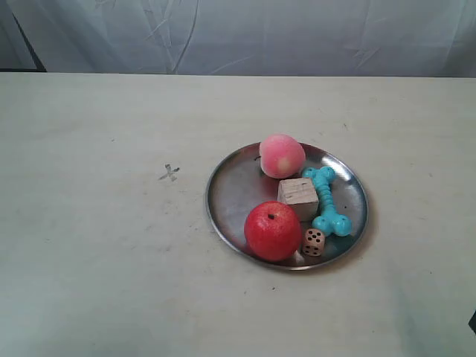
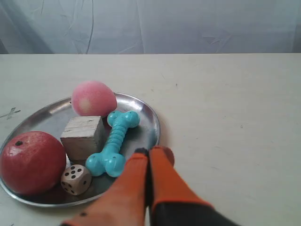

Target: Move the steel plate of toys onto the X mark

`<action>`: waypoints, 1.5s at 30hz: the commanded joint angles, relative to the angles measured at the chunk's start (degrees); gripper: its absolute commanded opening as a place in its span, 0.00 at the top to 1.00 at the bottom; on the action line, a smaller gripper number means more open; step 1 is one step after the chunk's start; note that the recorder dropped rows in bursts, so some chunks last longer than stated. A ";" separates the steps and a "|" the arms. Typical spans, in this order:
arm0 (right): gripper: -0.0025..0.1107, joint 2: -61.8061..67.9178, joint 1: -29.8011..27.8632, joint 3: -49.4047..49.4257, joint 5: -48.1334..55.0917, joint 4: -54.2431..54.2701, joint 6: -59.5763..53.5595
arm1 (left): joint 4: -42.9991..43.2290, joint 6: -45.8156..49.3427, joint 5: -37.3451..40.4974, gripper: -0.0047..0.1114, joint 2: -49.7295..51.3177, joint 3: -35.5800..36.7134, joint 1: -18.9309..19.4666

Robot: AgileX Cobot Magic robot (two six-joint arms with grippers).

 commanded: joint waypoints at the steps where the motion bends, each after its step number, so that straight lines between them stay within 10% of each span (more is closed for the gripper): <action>1: 0.98 -0.23 -0.27 0.14 -0.58 0.02 -0.21 | 0.11 -0.05 -0.32 0.96 -0.27 0.29 0.34; 8: 0.98 -0.23 -0.27 0.14 -3.44 -1.51 -0.21 | 0.11 -0.05 -0.22 0.96 -0.27 0.29 0.34; 20: 0.98 -0.23 -0.27 0.14 -67.71 26.42 25.63 | 0.11 -0.05 -0.22 0.96 -0.27 0.29 0.34; 25: 0.98 1.04 -0.27 -5.83 -55.20 20.15 24.67 | 0.11 -0.05 -0.22 0.96 -0.27 0.29 0.34; 34: 0.99 33.29 -0.27 -38.87 -24.08 38.80 -26.92 | 0.11 -0.05 -0.22 0.96 -0.27 0.29 0.34; 45: 0.99 77.62 -0.27 -54.64 5.18 36.98 -27.87 | 0.11 -0.05 -0.34 0.96 -0.27 0.29 0.34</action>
